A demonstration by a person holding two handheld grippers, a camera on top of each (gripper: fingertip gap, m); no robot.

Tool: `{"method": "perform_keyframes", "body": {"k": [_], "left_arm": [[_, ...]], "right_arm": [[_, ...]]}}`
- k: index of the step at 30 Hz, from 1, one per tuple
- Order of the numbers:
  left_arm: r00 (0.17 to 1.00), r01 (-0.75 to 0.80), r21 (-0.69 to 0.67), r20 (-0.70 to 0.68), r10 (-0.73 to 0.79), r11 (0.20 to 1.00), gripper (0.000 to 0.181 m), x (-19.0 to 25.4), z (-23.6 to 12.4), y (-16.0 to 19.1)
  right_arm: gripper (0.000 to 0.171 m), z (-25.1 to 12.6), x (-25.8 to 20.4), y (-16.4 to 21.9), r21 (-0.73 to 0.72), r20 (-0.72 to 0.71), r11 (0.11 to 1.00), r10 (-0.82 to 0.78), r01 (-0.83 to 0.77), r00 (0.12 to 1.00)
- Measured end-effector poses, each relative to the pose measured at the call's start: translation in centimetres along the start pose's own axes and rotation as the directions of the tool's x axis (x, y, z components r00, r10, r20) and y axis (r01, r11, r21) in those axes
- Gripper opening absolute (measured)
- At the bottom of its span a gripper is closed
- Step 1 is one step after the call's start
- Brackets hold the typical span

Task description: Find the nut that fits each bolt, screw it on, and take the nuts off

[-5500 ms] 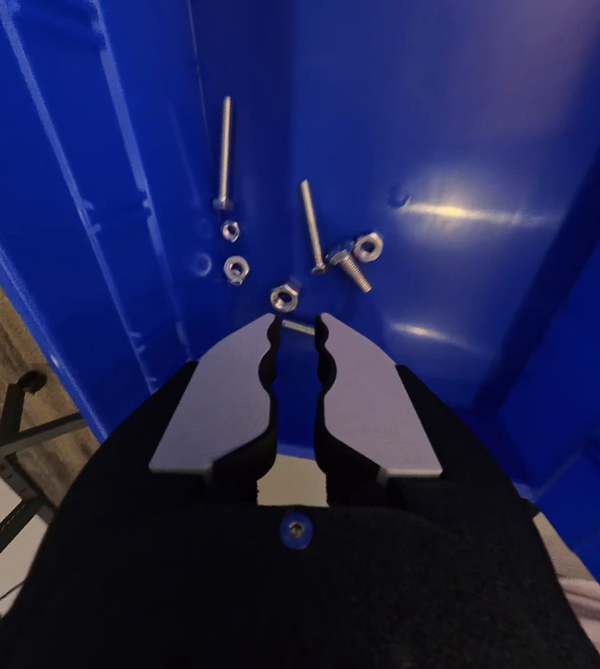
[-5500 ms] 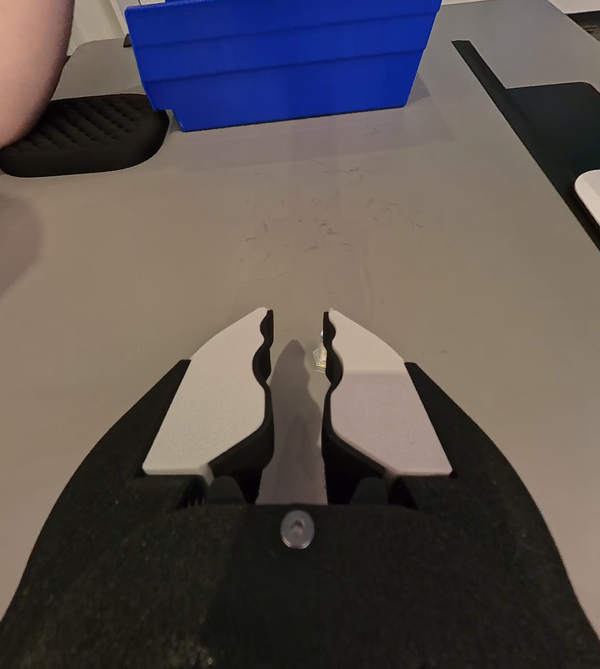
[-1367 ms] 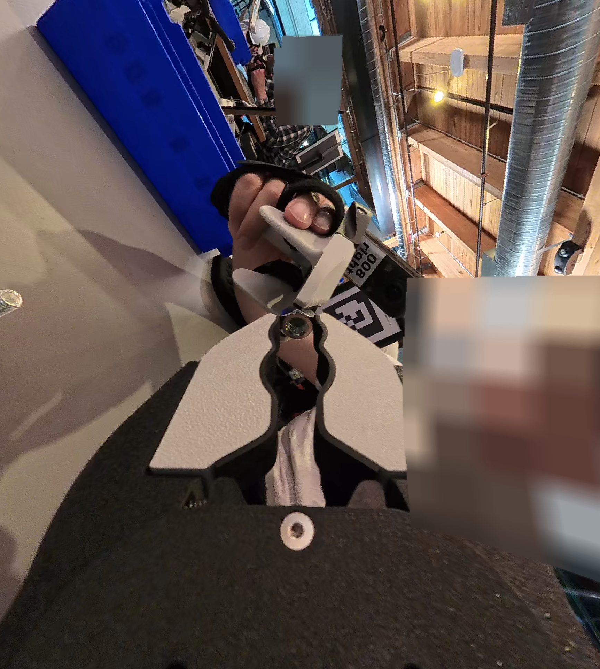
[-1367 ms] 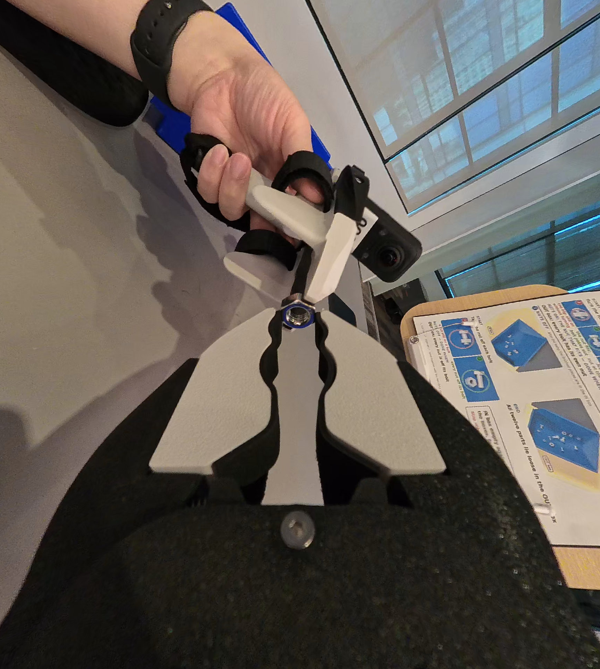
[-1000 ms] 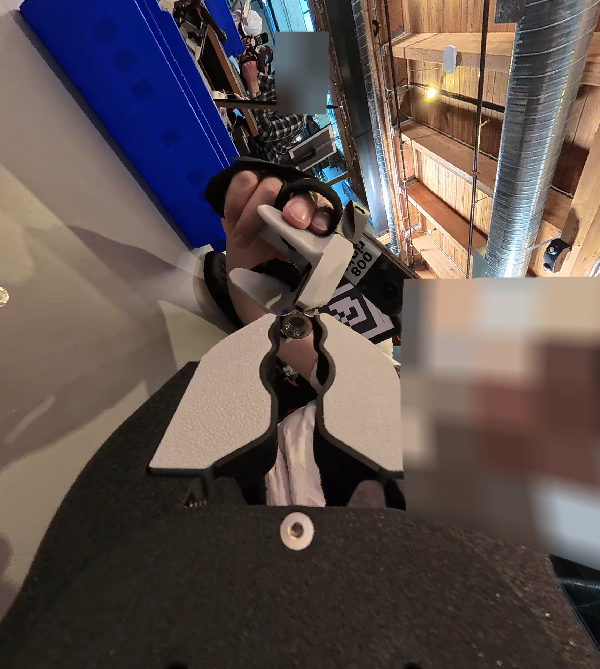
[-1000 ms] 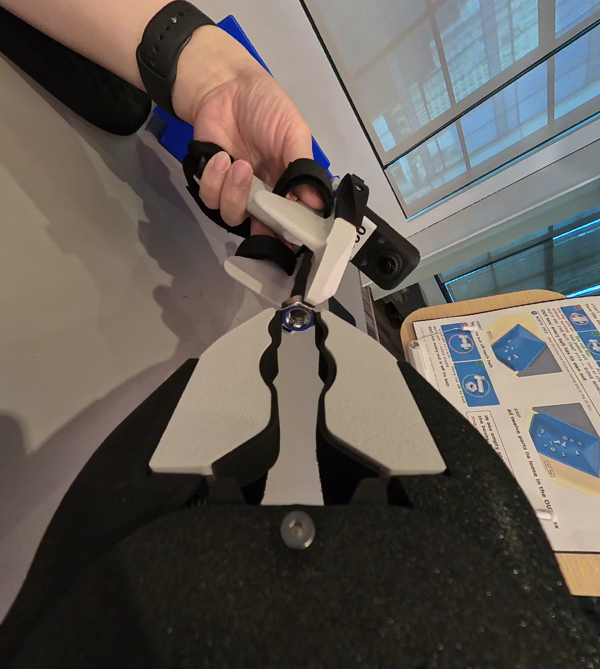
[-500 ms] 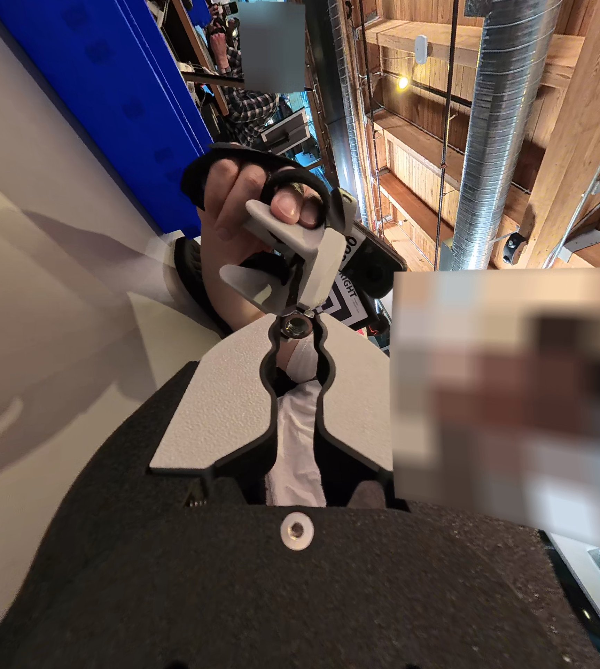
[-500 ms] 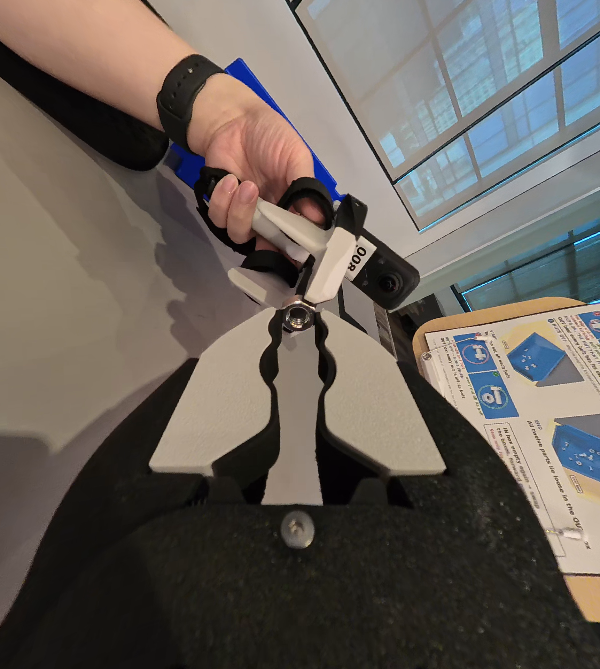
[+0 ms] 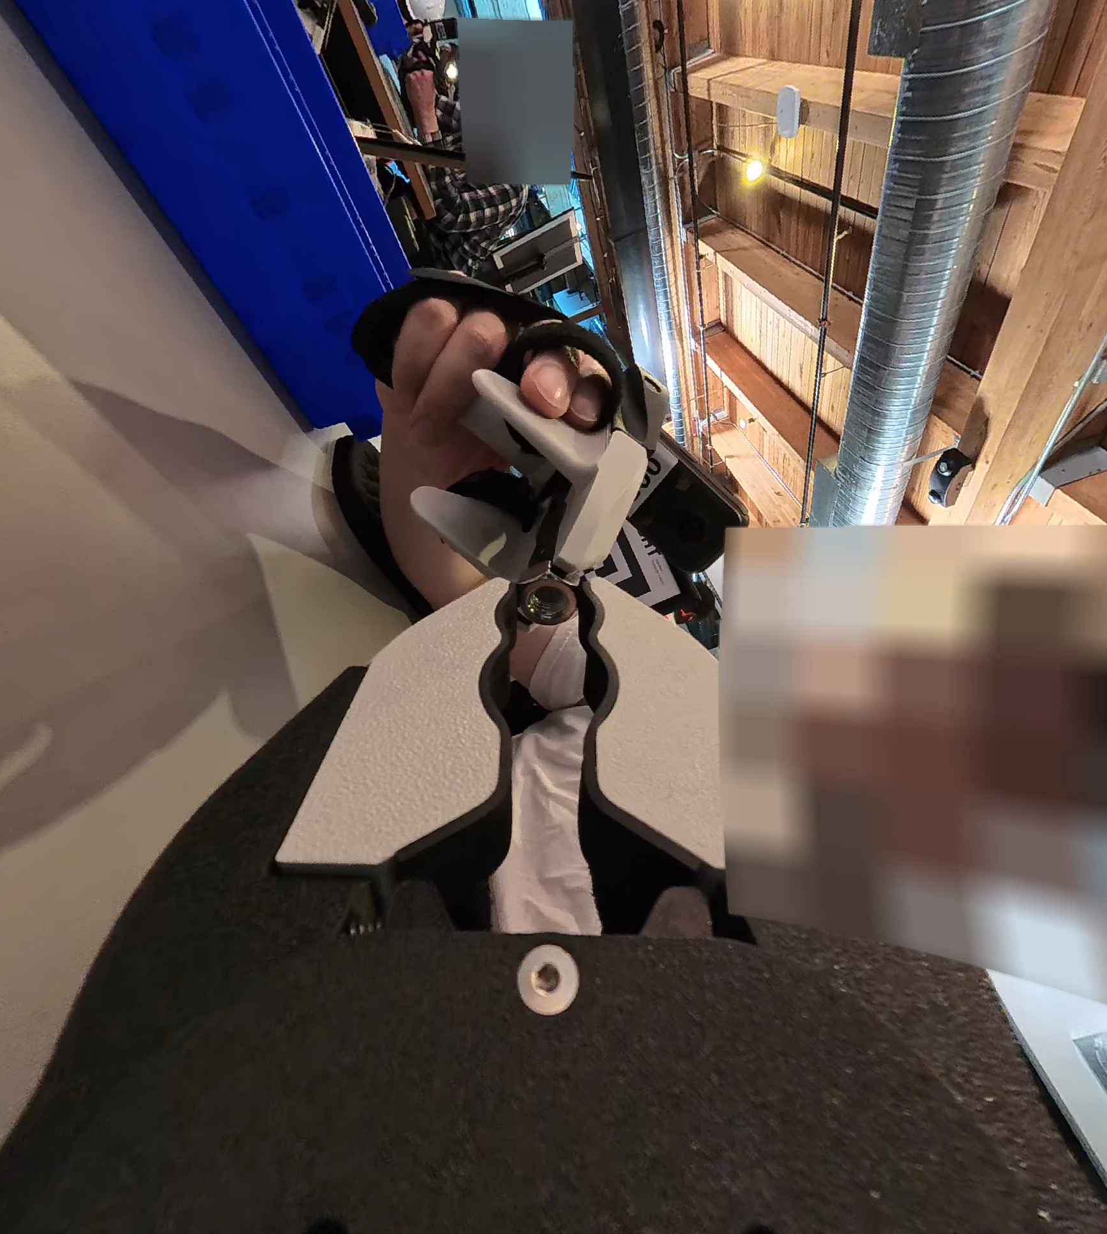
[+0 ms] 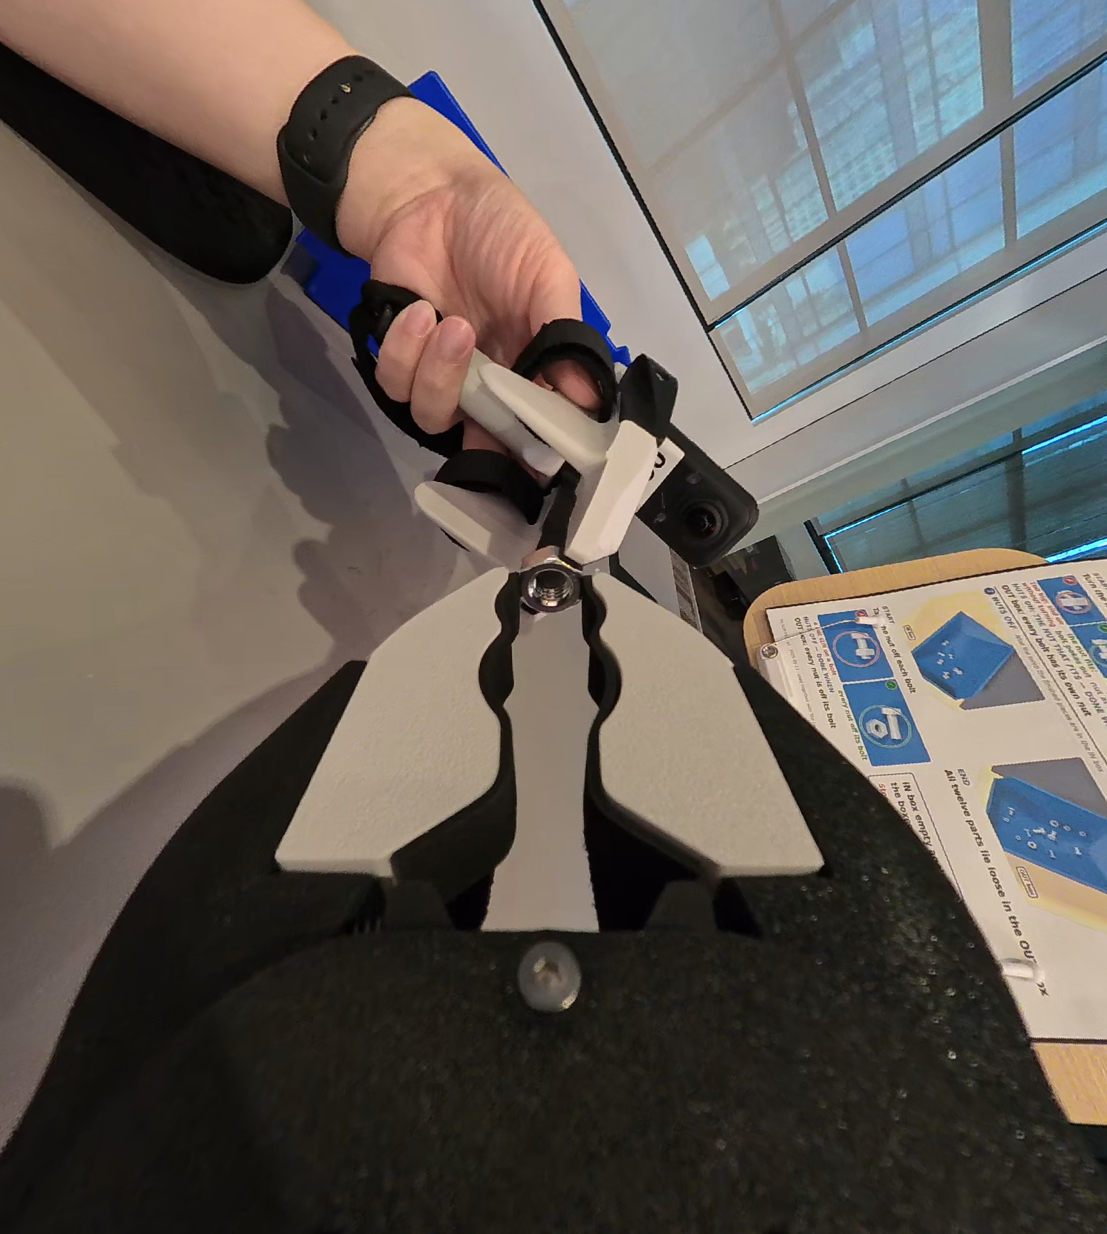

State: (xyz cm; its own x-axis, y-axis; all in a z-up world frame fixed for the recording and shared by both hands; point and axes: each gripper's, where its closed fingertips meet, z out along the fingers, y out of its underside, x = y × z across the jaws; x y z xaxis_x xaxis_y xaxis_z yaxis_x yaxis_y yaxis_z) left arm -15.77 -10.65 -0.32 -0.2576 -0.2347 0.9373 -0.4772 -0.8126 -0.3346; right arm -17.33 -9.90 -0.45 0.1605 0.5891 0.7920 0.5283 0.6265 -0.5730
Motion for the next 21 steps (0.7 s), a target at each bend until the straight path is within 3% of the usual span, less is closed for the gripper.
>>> {"method": "perform_keyframes", "body": {"k": [14, 21], "left_arm": [[1.0, -0.021, -0.019, 0.015, 0.021, 1.0, 0.017, 0.2, 0.0, 0.1], [0.982, -0.172, -0.059, 0.067, 0.175, 0.983, 0.028, 0.3, -0.3, 0.2]], "right_arm": [[0.017, -0.1, 0.0, -0.1, -0.001, 0.029, 0.999, 0.052, -0.052, 0.998], [0.017, -0.7, 1.0, 1.6, -0.016, 0.013, 0.99, 0.138, -0.138, 0.99]]}}
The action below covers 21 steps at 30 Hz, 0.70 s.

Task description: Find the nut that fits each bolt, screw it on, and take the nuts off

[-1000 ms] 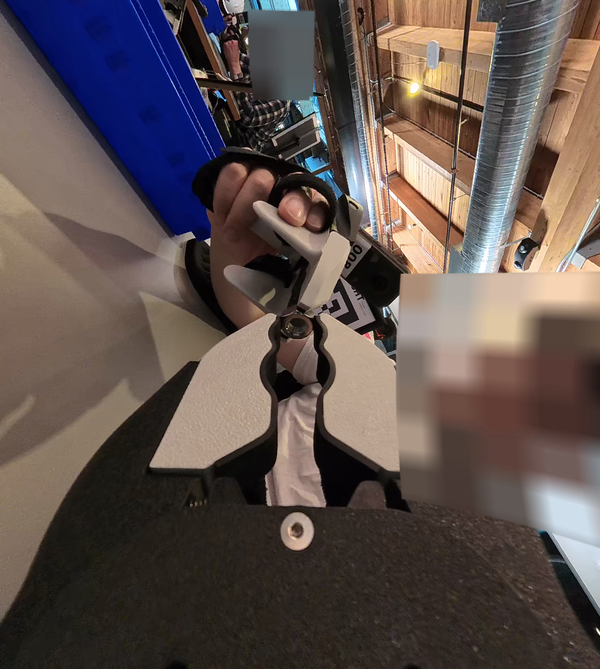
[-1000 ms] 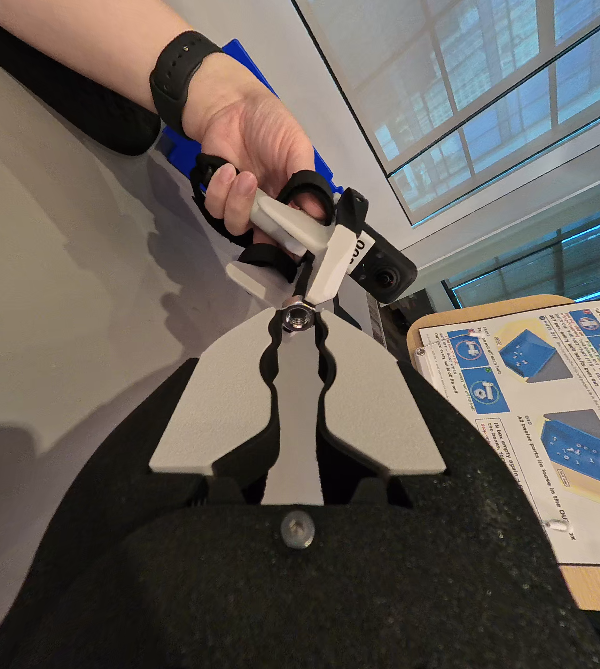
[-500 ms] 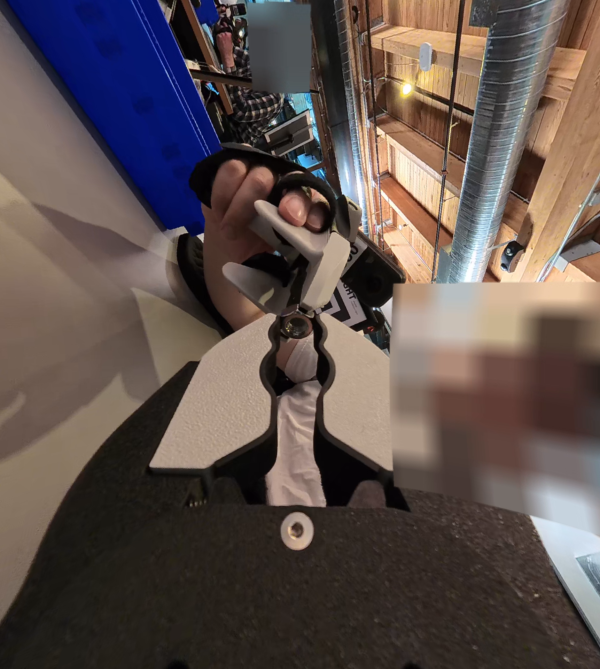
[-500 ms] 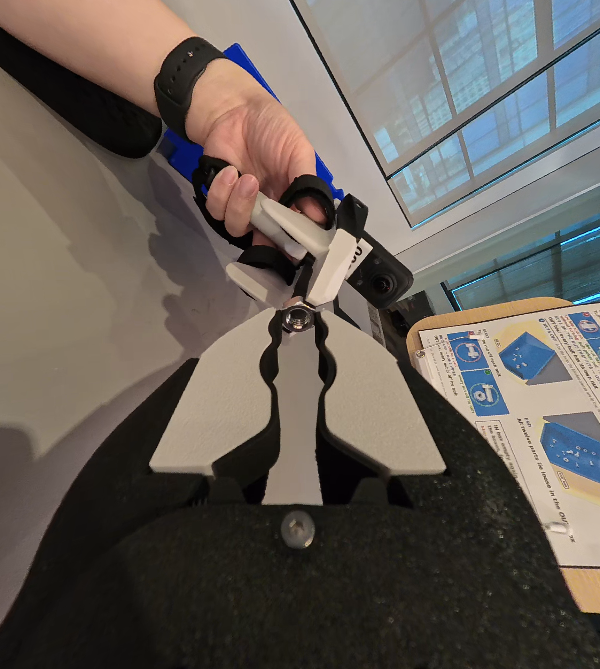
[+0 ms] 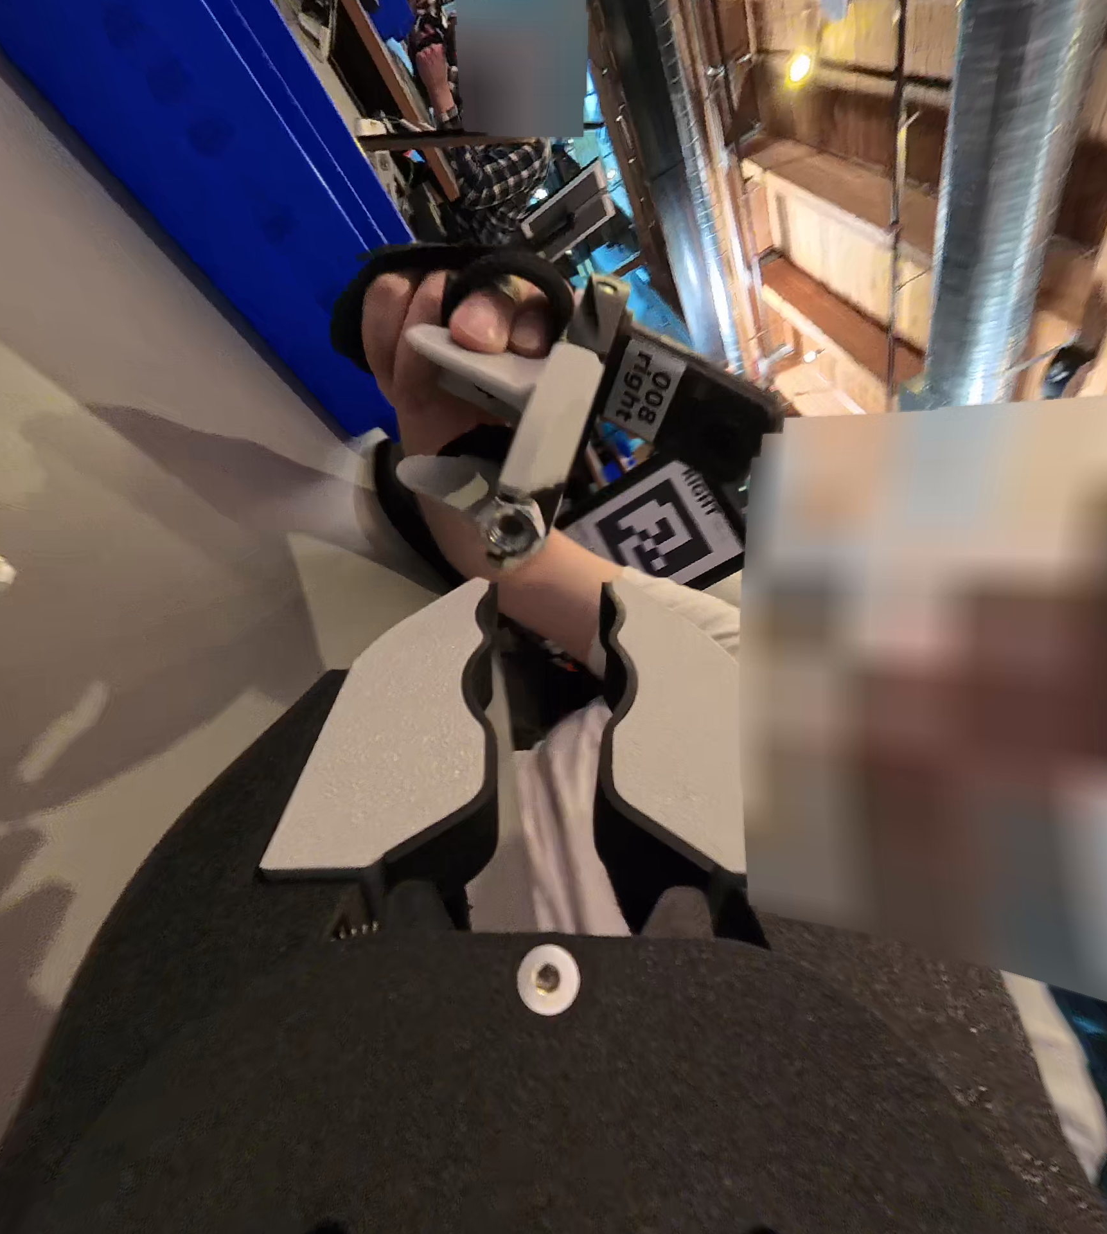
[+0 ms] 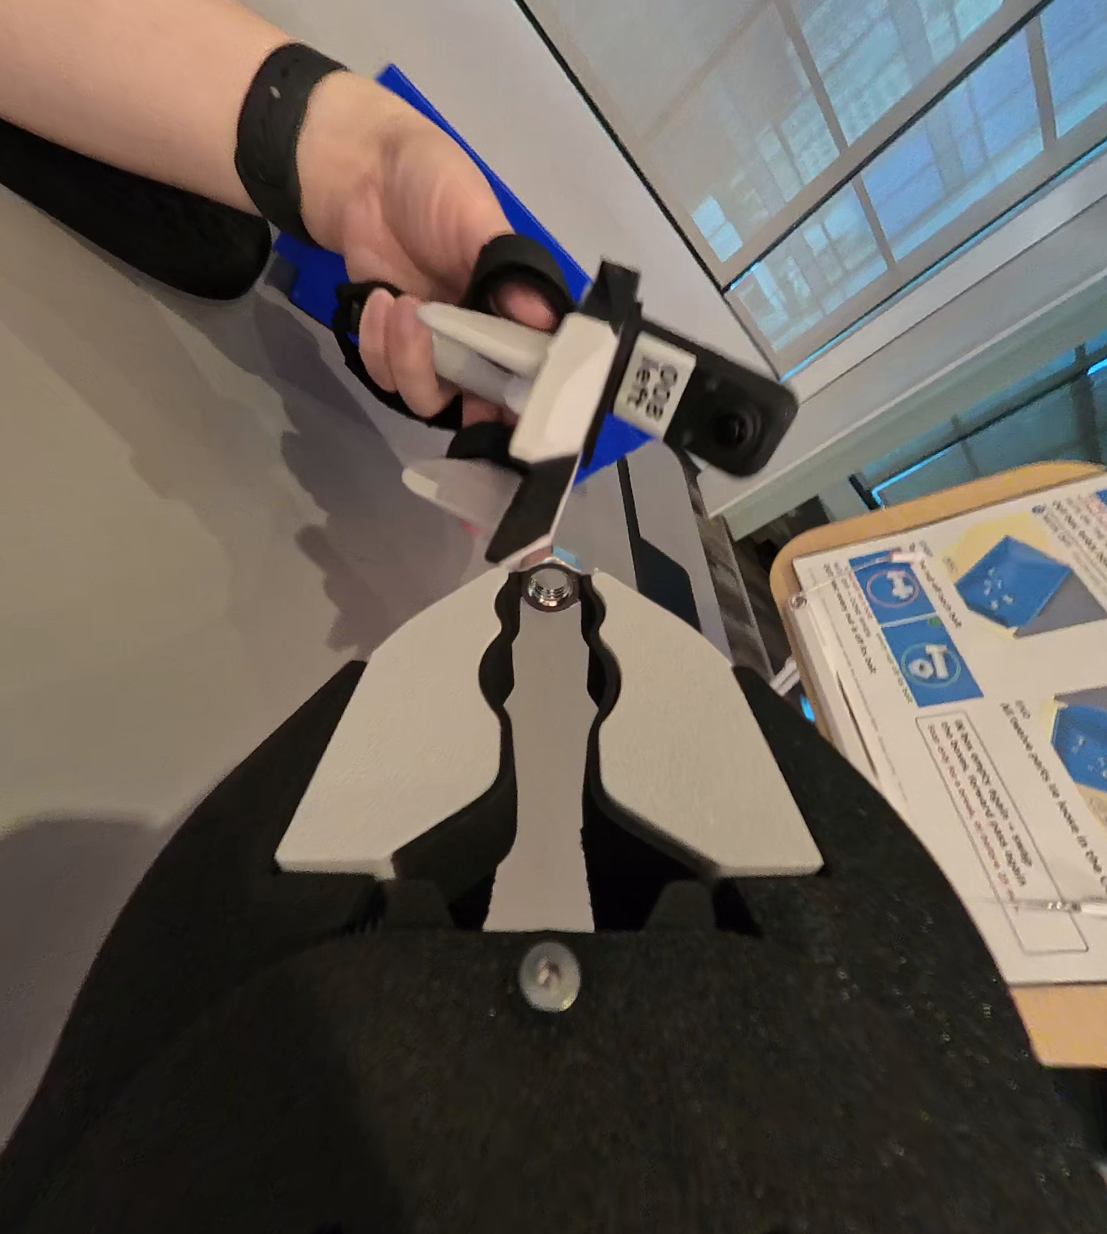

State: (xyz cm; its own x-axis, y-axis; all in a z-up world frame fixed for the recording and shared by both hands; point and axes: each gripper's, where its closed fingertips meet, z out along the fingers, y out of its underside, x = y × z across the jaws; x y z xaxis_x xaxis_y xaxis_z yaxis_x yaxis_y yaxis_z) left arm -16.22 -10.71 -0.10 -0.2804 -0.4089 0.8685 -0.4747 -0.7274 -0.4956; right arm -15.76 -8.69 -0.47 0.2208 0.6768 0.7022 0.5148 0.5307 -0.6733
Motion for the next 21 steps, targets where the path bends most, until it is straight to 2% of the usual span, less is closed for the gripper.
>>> {"method": "perform_keyframes", "body": {"k": [1, 3, 6, 8, 11, 12, 16, 17, 21], "left_arm": [[0.998, -0.059, -0.004, 0.039, 0.059, 0.998, 0.027, -0.4, -0.2, -0.1], [0.957, -0.185, -0.043, 0.218, 0.19, 0.982, 0.021, -2.6, -0.9, -0.3], [0.757, -0.403, -0.191, 0.48, 0.443, 0.895, 0.018, -6.7, -2.8, -0.5], [0.665, -0.494, -0.245, 0.513, 0.544, 0.834, 0.028, -7.9, -2.9, -0.3], [0.624, -0.5, -0.315, 0.515, 0.588, 0.806, 0.035, -9.9, -2.1, 0.7], [0.583, -0.495, -0.352, 0.543, 0.604, 0.794, 0.037, -10.9, -2.1, 0.9], [0.293, -0.472, -0.567, 0.621, 0.727, 0.675, 0.04, -14.8, -3.6, 0.9], [0.259, -0.475, -0.578, 0.629, 0.733, 0.663, 0.04, -15.0, -3.5, 0.8], [0.319, -0.481, -0.524, 0.642, 0.697, 0.703, 0.039, -15.3, -2.2, 0.2]], "right_arm": [[0.017, -0.1, 0.3, 0.7, -0.017, -0.004, 1.0, 0.014, -0.014, 1.0], [0.017, -0.4, 0.8, 2.1, -0.038, -0.017, 0.998, 0.058, -0.059, 0.998], [0.017, -1.0, 1.8, 4.0, -0.065, -0.037, 0.989, 0.128, -0.13, 0.991], [0.017, -1.3, 2.2, 4.9, -0.076, -0.048, 0.984, 0.16, -0.163, 0.986], [0.017, -1.7, 2.7, 5.9, -0.091, -0.066, 0.978, 0.184, -0.19, 0.981], [0.017, -1.8, 2.8, 6.2, -0.094, -0.071, 0.976, 0.19, -0.196, 0.979], [0.017, -2.0, 3.0, 6.9, -0.109, -0.082, 0.971, 0.204, -0.212, 0.976], [0.017, -2.0, 3.1, 7.1, -0.113, -0.083, 0.97, 0.206, -0.215, 0.975], [0.017, -2.0, 3.3, 7.5, -0.12, -0.09, 0.968, 0.211, -0.221, 0.973]]}}
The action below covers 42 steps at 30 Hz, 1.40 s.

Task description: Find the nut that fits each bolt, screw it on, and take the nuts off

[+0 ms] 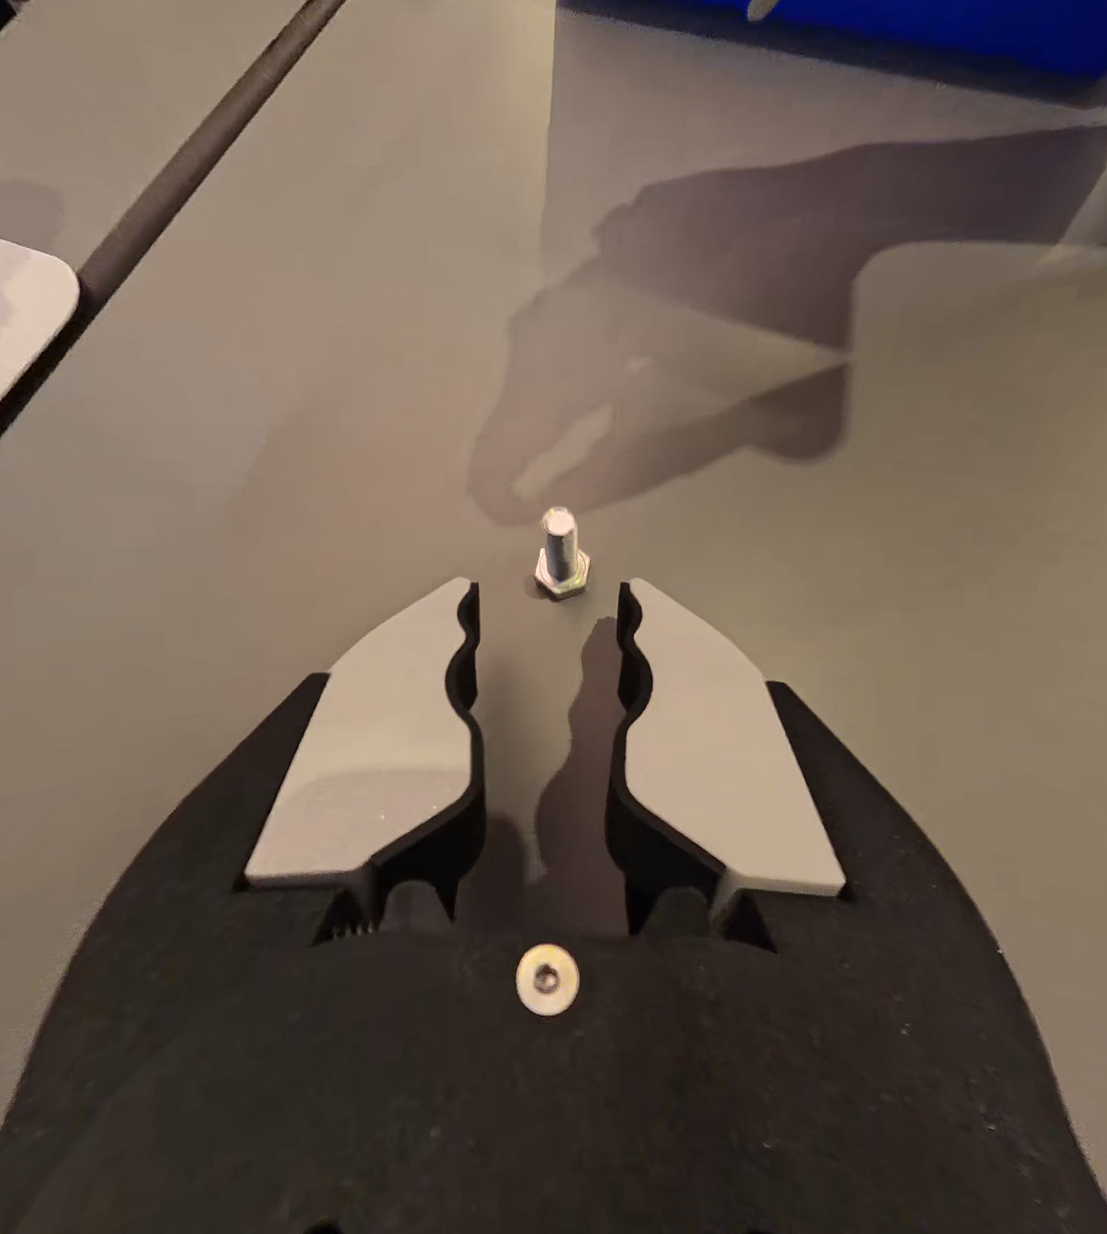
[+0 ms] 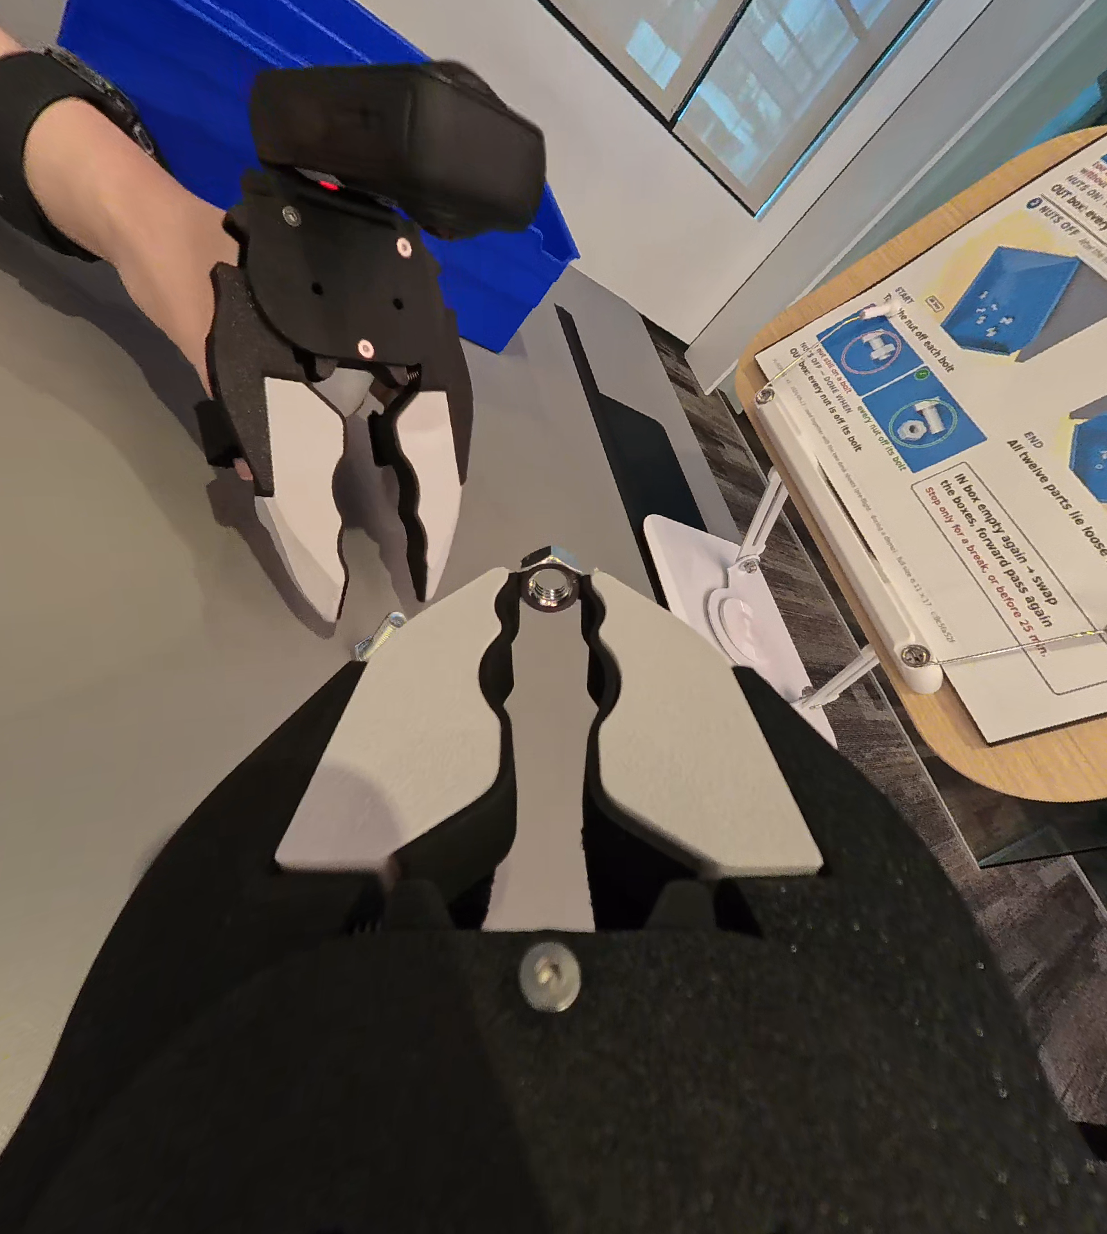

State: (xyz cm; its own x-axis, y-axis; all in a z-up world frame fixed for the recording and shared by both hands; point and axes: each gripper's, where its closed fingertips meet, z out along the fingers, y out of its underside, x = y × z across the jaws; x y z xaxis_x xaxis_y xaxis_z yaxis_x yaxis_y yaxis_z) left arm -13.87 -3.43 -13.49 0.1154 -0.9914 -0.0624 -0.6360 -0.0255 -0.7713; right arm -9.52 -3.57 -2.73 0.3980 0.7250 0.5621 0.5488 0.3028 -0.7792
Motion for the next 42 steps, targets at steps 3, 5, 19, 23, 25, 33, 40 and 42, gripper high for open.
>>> {"method": "perform_keyframes", "body": {"k": [3, 5, 19, 23, 25, 33, 40, 42], "left_arm": [[0.999, 0.022, -0.008, -0.029, -0.022, 1.0, 0.04, 0.0, 0.9, 0.1], [0.999, 0.019, -0.022, -0.036, -0.02, 1.0, 0.04, 0.1, 1.5, 0.5], [0.999, 0.028, -0.016, -0.017, -0.028, 0.999, 0.021, 0.0, 1.9, 0.0], [1.0, 0.023, -0.023, -0.013, -0.023, 0.999, 0.018, 0.0, 2.0, 0.0], [1.0, 0.024, -0.023, -0.014, -0.025, 0.999, 0.018, 0.0, 2.0, 0.0], [1.0, 0.016, -0.025, 0.001, -0.016, 1.0, 0.009, 0.0, 2.0, 0.0], [0.999, -0.042, -0.162, -0.03, 0.038, 0.986, 0.009, 1.3, -0.8, 0.1], [0.997, -0.078, -0.212, -0.044, 0.07, 0.974, 0.009, 2.1, -1.8, 0.5]], "right_arm": [[0.017, -0.1, 0.2, 0.1, -0.003, -0.003, 1.0, 0.005, -0.005, 1.0], [0.017, -0.2, 0.3, 0.1, -0.001, -0.006, 1.0, 0.007, -0.007, 1.0], [0.017, 0.0, 0.3, 0.7, -0.029, -0.005, 1.0, -0.004, 0.004, 1.0], [0.017, 0.0, 0.4, 0.7, -0.032, -0.006, 0.999, -0.003, 0.003, 1.0], [0.017, 0.0, 0.4, 0.8, -0.031, -0.005, 1.0, -0.001, 0.0, 1.0], [0.017, 0.5, -0.3, 1.3, -0.057, 0.027, 0.998, 0.006, -0.005, 1.0], [0.017, 1.1, -4.1, 0.8, -0.144, 0.268, 0.987, 0.114, -0.077, 0.957], [0.017, 1.4, -5.6, 0.3, -0.169, 0.333, 0.985, 0.094, -0.039, 0.938]]}}
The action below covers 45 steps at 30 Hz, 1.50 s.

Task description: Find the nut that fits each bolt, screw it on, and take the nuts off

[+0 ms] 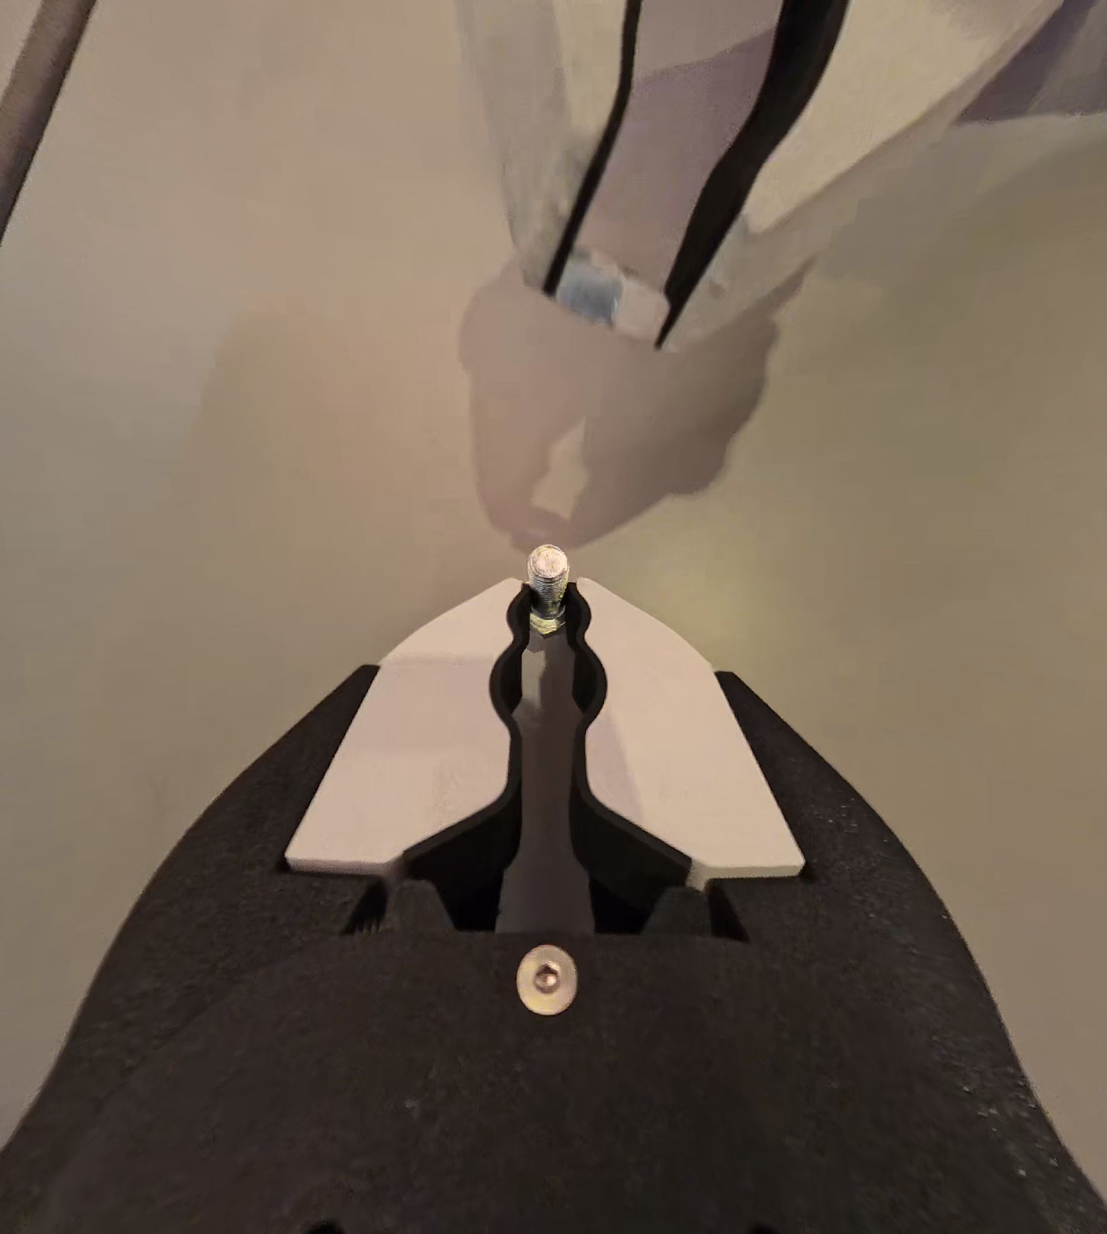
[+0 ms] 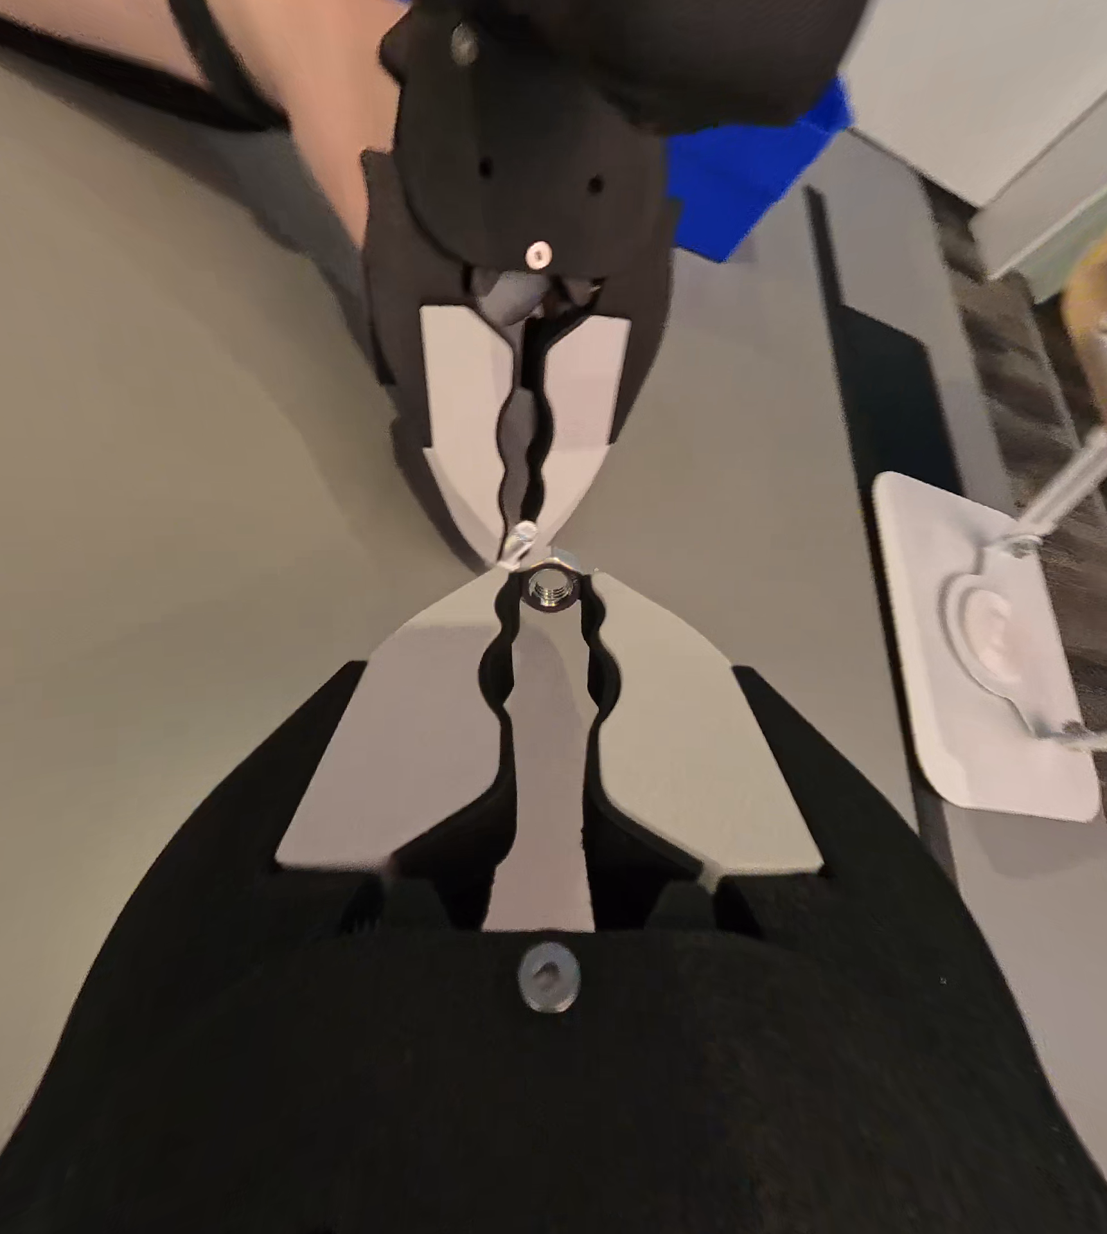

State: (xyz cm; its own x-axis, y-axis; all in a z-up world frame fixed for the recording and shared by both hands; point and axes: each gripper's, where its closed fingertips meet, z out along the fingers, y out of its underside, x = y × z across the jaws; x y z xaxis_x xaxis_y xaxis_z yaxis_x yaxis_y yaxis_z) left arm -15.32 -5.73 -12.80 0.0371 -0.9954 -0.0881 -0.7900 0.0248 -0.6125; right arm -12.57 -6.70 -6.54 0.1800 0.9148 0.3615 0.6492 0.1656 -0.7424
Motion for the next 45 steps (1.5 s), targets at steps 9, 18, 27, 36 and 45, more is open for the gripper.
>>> {"method": "perform_keyframes", "body": {"k": [9, 18, 27, 36, 45], "left_arm": [[0.995, -0.049, -0.052, -0.088, 0.044, 0.997, 0.009, 1.9, 0.7, 0.8], [0.983, 0.018, -0.034, -0.18, -0.024, 0.999, 0.009, 2.3, 0.7, 1.2], [0.99, -0.01, -0.015, -0.138, 0.008, 1.0, 0.009, 1.6, 1.0, 1.4], [0.998, -0.013, -0.025, -0.063, 0.012, 1.0, 0.009, 0.3, 0.0, 1.2], [0.998, -0.011, -0.014, -0.069, 0.01, 1.0, 0.009, 0.2, -0.7, 0.9]], "right_arm": [[0.017, 2.2, -2.2, 0.7, -0.108, 0.064, 0.99, -0.084, 0.091, 0.994], [0.017, 1.6, -1.8, 1.1, -0.075, 0.079, 0.996, -0.035, 0.041, 0.996], [0.017, 2.3, -1.8, 5.6, -0.296, 0.099, 0.955, 0.062, -0.03, 0.993], [0.017, 1.1, -1.1, 10.9, -0.577, -0.012, 0.762, 0.352, -0.294, 0.936], [0.019, 1.4, -1.1, 10.1, -0.515, 0.034, 0.816, 0.327, -0.264, 0.944]]}}
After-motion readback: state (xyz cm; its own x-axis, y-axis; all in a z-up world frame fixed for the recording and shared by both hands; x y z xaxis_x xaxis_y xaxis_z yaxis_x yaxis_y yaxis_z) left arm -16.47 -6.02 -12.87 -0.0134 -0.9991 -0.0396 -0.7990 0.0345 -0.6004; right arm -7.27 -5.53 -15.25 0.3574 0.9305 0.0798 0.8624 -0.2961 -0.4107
